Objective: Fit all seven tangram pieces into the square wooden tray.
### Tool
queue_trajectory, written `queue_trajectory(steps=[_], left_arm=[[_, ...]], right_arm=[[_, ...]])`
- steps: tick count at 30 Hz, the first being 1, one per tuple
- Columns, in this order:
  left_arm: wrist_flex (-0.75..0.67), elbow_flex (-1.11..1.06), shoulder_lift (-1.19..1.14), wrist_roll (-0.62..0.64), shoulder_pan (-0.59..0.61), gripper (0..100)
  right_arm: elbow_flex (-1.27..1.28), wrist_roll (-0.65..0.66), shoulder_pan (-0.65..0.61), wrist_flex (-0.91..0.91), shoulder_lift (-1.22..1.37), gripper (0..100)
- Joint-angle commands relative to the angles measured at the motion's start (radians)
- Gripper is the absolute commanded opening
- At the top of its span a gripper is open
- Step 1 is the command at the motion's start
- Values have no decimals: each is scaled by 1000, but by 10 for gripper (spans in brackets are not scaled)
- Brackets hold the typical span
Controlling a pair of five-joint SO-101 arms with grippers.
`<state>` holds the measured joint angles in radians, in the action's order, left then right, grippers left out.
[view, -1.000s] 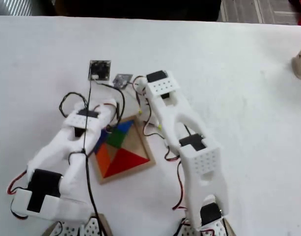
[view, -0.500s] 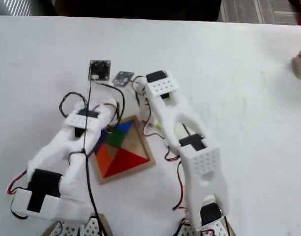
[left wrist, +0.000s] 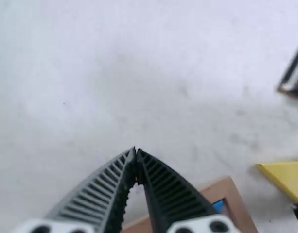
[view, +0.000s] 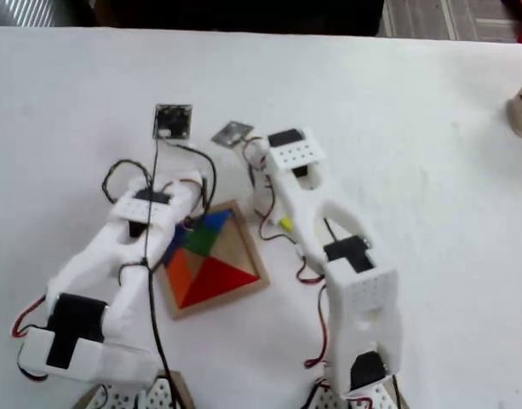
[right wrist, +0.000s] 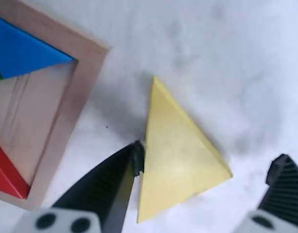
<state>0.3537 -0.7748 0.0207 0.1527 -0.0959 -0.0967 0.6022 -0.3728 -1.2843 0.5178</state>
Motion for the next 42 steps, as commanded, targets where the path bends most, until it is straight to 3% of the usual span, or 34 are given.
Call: queue_trajectory(steps=[1,6,13,24,30,42], left_arm=[[6,58,8,-6,13,24],[-2,61,8,-6,50,24],[6,86,8,-3,101,24],[6,86,8,-5,99,24],[6,86,8,-5,101,24],[6,86,8,-5,101,24]], right_arm=[[80,-9,22,61,-114,380],[146,-2,41,104,-147,312],[140,0,59,136,-122,308],[124,0,62,136,-111,303],[124,0,61,136,-111,214],[124,0,62,136,-111,216]])
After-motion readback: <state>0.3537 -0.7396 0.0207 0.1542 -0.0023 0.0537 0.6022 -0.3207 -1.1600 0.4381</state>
